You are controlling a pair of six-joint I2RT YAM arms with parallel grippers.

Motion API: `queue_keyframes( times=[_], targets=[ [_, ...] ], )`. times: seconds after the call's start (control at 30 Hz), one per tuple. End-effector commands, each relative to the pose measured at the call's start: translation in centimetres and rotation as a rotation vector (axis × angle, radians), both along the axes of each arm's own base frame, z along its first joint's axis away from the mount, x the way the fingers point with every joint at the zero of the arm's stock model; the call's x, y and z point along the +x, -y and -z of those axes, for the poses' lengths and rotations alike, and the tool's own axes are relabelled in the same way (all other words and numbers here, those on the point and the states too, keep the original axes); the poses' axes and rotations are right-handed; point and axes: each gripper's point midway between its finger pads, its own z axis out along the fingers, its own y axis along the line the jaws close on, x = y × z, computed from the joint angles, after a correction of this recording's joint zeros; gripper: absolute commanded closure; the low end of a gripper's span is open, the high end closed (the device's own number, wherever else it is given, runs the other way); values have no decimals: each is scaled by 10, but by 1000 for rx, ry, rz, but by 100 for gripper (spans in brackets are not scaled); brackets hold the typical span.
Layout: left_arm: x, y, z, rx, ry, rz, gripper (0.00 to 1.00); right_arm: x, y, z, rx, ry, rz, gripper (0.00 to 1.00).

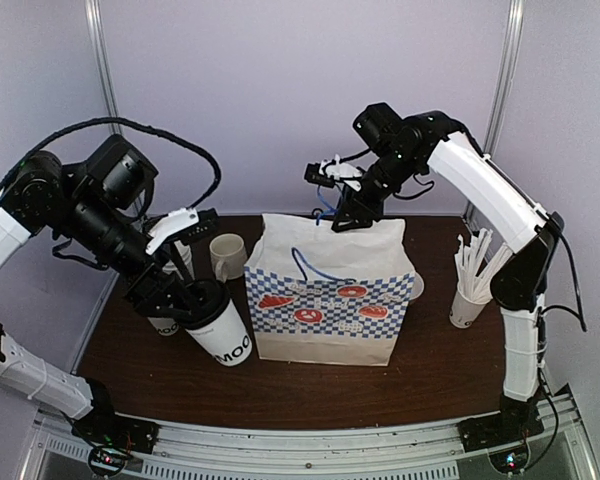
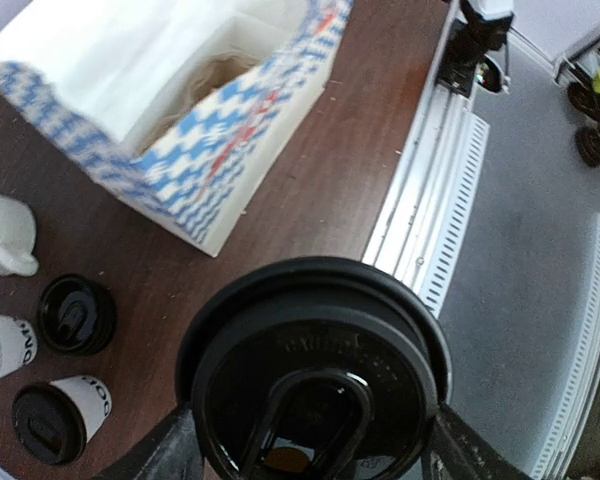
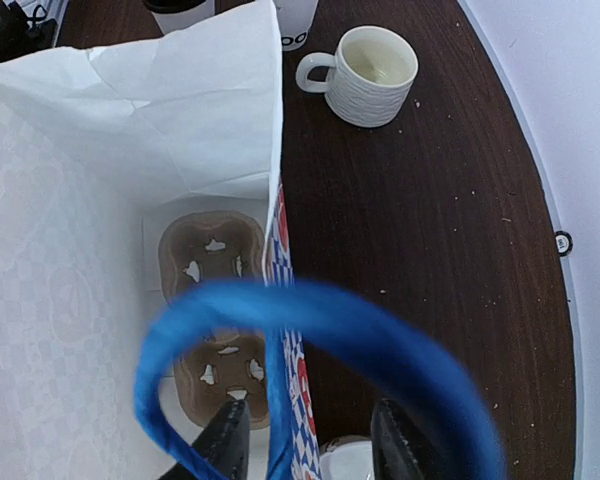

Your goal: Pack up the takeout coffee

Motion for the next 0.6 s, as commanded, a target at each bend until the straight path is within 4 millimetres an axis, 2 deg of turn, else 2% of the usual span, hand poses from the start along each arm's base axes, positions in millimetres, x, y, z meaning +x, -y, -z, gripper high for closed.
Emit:
queue_keyframes(
  times=[0.0,0.07,0.2,0.37,0.5,0.57],
  targets=[
    [-29,35,-14,-54,-6,173,33,-27,16,-45,70,27,3,42],
    [-39,53,-8,-25,-2,247,32,-37,24,-55,84,36,7,35],
    [-44,90,17,74,54,378,32,-56,43,-71,103,49,18,30],
    [-42,134,50,158,102,479,32,-61,77,-70,125,31,92,29],
    [-39,166,74,156,116,513,32,-72,107,-67,124,27,148,29],
    [-37,180,86,145,120,525,32,-77,116,-58,111,23,163,29]
  ],
)
